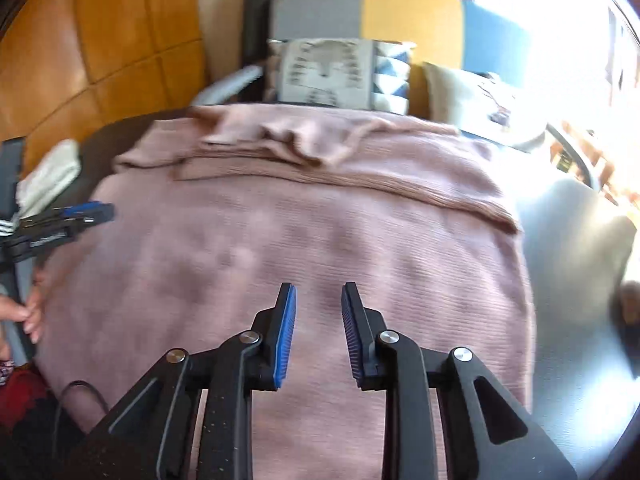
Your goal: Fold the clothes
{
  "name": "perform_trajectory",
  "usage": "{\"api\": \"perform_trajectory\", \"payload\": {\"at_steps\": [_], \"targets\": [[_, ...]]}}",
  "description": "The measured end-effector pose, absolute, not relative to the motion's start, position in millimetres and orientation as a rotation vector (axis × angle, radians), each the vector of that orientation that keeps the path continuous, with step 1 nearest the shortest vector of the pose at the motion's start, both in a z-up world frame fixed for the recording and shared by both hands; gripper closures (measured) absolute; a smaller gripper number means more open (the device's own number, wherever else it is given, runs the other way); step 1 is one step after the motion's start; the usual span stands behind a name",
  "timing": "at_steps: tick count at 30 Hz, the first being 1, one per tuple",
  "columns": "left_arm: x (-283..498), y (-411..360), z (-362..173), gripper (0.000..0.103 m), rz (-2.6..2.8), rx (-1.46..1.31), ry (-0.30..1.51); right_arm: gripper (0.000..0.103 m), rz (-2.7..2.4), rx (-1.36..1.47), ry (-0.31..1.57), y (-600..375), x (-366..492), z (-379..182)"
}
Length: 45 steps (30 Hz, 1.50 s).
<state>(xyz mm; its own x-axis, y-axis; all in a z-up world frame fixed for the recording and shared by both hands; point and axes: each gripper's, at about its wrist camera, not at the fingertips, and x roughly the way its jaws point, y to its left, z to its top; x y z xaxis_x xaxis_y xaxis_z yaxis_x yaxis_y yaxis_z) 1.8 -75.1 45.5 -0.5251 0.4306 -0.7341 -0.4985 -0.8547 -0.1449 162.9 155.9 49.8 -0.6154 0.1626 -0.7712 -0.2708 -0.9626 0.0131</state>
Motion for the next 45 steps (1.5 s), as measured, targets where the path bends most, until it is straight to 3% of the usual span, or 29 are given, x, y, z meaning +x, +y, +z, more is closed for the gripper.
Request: {"api": "perform_trajectory", "payload": {"at_steps": [5, 9, 11, 16, 22, 32, 35, 39, 42, 45], "targets": [[9.0, -40.6, 29.2, 0.059, 2.322, -1.097, 0.325, 0.076, 2.533, -1.281, 0.262, 203.4, 174.6, 33.4], [1.4, -55.6, 27.5, 0.056, 2.301, -1.110, 0.232, 0.076, 2.450, -1.262, 0.230, 230.0, 195.4, 33.7], [-2.2, -62.2, 27.2, 0.057, 2.303, -1.122, 0.199, 0.076, 2.468, -1.242, 0.316, 238.4, 204.3, 38.0], [1.6, -54.5, 32.5, 0.057, 2.352, -1.115, 0.293, 0.073, 2.569, -1.155, 0.313, 223.4, 199.5, 56.8], [-16.5, -47.3, 29.8, 0.053, 2.350, -1.113, 0.310, 0.070, 2.514, -1.225, 0.199, 232.7, 161.3, 29.4], [-57.5, -26.9, 30.4, 0.052, 2.363, -1.131, 0.302, 0.067, 2.513, -1.247, 0.337, 276.0, 125.4, 39.3], [-41.6, -27.7, 40.3, 0.053, 2.380, -1.139, 0.345, 0.066, 2.626, -1.250, 0.306, 237.6, 140.5, 56.5], [16.7, -38.3, 55.1, 0.053, 2.299, -1.059, 0.277, 0.066, 2.690, -1.396, 0.121, 176.3, 155.3, 49.4], [52.7, -33.9, 49.6, 0.053, 2.230, -1.014, 0.392, 0.066, 2.674, -1.447, 0.025, 154.6, 168.4, 34.1], [75.4, -35.0, 35.6, 0.052, 2.212, -0.974, 0.543, 0.066, 2.676, -1.439, 0.046, 156.3, 187.1, 32.3]]}}
